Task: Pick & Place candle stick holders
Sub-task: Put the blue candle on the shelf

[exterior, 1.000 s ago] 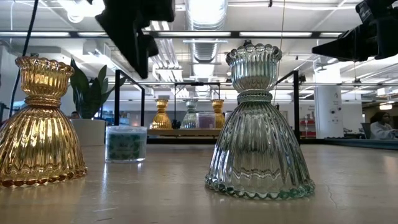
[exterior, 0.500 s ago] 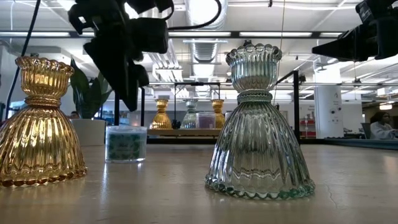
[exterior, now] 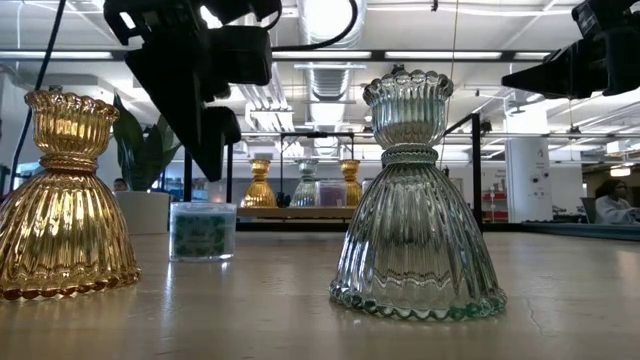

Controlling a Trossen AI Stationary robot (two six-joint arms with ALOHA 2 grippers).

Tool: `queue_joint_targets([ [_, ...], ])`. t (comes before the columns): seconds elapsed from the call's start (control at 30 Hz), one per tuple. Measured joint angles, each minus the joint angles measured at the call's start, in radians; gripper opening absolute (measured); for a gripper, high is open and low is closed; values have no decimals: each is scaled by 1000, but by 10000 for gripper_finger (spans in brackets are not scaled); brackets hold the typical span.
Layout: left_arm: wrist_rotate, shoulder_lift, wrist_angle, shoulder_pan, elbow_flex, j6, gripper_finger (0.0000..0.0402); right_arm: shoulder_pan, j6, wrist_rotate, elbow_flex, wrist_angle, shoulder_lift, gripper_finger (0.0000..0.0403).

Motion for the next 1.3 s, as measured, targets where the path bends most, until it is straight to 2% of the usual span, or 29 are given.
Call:
queue_joint_targets([
  [0.13,-5,3,11,2,-7,8,333,0,0,0,0,0,0,8],
  [0.27,-26,12,36,2,-14,30,351,0,0,0,0,0,0,8],
  [0.6,-33,34,48,1,-13,75,353,0,0,0,0,0,0,8],
  [1.3,-14,204,90,-8,-15,79,353,0,0,0,0,0,-1,8],
])
